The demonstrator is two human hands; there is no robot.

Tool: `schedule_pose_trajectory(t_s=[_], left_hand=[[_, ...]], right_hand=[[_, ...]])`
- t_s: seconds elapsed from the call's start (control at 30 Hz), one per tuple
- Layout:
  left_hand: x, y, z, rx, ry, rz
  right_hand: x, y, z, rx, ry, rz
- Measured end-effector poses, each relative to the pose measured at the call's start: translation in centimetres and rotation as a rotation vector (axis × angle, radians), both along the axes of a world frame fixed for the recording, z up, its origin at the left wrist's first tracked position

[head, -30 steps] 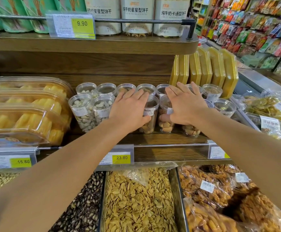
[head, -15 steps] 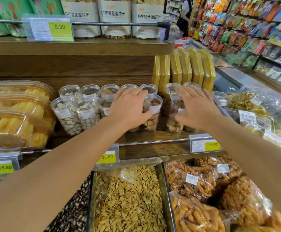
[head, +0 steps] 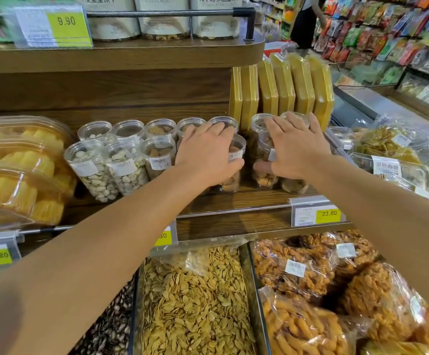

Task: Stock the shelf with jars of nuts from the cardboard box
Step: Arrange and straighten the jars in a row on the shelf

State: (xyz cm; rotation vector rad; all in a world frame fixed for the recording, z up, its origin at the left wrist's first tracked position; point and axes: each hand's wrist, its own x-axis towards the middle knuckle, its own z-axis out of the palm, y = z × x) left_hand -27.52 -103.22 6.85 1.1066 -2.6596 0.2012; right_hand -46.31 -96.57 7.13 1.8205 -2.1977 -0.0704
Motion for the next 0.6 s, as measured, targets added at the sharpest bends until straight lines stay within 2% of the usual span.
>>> schedule_pose_trajectory(t_s=[0.3,0.6], left_hand=[[0.2,-0.2,-0.1,-0.034,-0.047,0.014],[0.5,0.2,0.4,0.026,-0.021,0.019]], right_hand=[[1.3,-0.6,-0.1,-0.011,0.026,0.057],[2.2,-1.3,-0.5,-0.018,-0.003,0.084]])
